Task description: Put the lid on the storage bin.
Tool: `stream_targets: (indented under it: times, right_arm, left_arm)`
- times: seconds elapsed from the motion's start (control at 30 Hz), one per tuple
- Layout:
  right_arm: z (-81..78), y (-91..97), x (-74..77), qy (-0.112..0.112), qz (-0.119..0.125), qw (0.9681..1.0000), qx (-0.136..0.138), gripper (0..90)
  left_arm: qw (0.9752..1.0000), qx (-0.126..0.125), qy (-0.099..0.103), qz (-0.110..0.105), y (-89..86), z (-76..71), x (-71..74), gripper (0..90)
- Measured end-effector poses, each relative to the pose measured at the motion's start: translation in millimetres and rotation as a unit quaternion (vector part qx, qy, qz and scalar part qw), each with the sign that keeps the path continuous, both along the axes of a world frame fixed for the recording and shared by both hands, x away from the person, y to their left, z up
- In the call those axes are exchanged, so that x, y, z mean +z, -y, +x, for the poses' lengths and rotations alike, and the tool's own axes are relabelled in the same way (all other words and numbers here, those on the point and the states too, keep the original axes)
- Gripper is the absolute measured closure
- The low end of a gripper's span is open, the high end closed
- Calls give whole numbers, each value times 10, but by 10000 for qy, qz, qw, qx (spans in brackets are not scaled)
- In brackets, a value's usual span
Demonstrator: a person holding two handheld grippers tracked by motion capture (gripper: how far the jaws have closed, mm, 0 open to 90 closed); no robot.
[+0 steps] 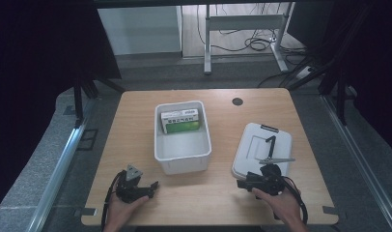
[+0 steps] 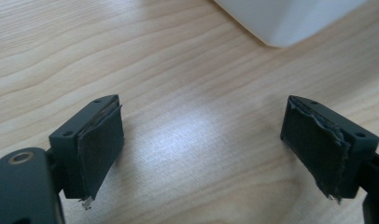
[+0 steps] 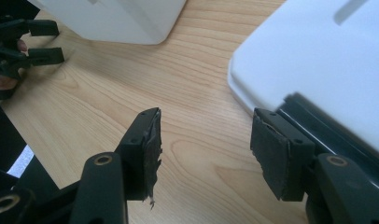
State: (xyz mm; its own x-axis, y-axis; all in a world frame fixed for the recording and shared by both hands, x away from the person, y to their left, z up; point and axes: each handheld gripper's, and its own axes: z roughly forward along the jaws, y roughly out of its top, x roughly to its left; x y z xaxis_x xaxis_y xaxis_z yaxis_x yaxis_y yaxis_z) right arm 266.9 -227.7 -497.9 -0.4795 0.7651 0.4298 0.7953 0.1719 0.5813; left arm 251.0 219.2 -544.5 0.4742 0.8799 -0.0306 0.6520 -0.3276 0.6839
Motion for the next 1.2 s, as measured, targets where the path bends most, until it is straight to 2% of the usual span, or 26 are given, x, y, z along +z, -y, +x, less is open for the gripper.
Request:
stream_targets:
  times: [0.2, 0.33, 0.8, 1.2]
  right_arm:
    - [32, -111, -2, 9, -95, 9999, 76, 431]
    - [26, -142, -5, -6, -163, 9998, 115, 431]
    - [42, -89, -5, -31, -82, 9999, 75, 431]
    - [132, -123, 50, -4, -83, 9999, 119, 431]
  left_arm:
    - [9999, -168, 6, -6, -22, -45, 0, 129]
    - [9999, -160, 0, -14, -25, -37, 0, 132]
    - [9999, -107, -1, -12, -8, -33, 0, 131]
    - [10000, -93, -4, -1, -1, -30, 0, 129]
